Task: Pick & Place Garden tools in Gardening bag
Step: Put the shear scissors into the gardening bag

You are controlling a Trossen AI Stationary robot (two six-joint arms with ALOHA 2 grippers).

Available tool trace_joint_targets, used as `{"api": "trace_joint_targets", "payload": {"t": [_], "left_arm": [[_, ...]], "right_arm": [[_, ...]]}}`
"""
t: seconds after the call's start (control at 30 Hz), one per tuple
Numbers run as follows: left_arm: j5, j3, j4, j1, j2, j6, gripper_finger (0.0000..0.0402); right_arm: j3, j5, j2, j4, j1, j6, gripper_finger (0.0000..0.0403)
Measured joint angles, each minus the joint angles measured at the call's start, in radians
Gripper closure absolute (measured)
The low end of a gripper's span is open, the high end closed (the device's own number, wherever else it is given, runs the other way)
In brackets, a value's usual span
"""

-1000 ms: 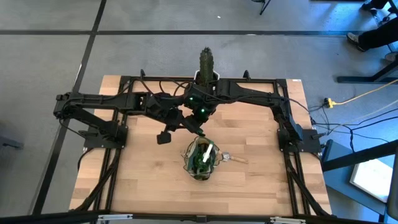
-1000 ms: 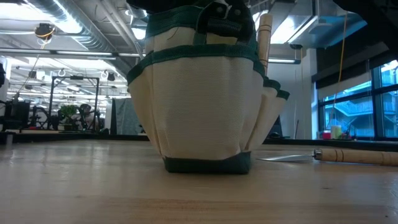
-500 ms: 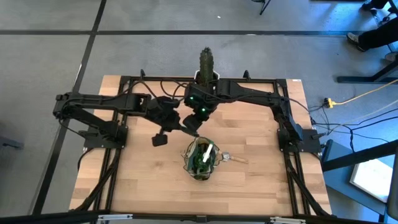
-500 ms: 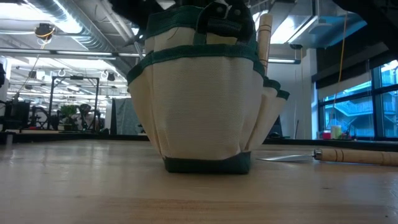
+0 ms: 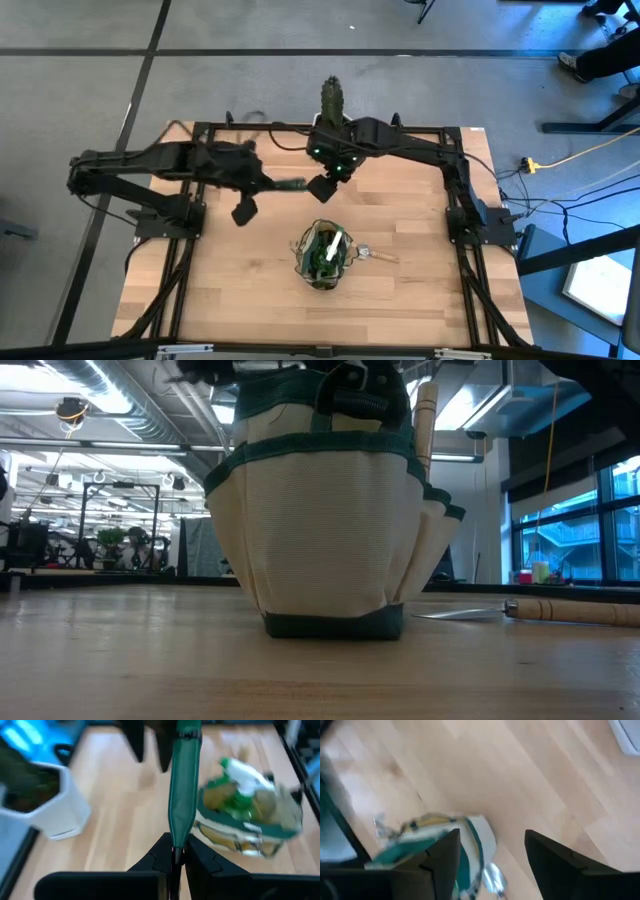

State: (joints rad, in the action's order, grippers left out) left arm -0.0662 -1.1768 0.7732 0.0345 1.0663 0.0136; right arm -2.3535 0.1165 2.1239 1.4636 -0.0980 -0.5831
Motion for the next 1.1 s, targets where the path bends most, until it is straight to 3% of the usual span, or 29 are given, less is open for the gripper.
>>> {"api": "trace_joint_targets", "payload": {"t": [0.2,0.43,0.7,0.87,1.0,1.1], "left_arm": [[-0.180,0.082,-0.143,-0.042,-0.117,0.216,0.0378],[-0.492,0.221,-0.430,-0.194,-0.153,0.440,0.0378],[-0.856,0.237,-0.759,-0.344,0.006,0.471,0.0378],[-1.018,0.237,-0.926,-0.413,0.114,0.475,0.0378],[-1.120,0.237,-1.039,-0.456,0.178,0.474,0.0378],[-1.179,0.231,-1.068,-0.482,0.202,0.473,0.0378]], "right_arm": [[0.001,0.011,-0.056,0.016,0.008,0.102,0.0202],[0.001,-0.165,-0.158,-0.047,0.107,0.223,0.0244],[0.022,-0.147,-0.232,-0.185,0.232,0.322,0.0240],[0.057,-0.192,-0.248,-0.226,0.322,0.358,0.0229],[0.159,-0.199,-0.305,-0.267,0.353,0.364,0.0228],[0.309,-0.194,-0.396,-0.378,0.370,0.366,0.0228]]}}
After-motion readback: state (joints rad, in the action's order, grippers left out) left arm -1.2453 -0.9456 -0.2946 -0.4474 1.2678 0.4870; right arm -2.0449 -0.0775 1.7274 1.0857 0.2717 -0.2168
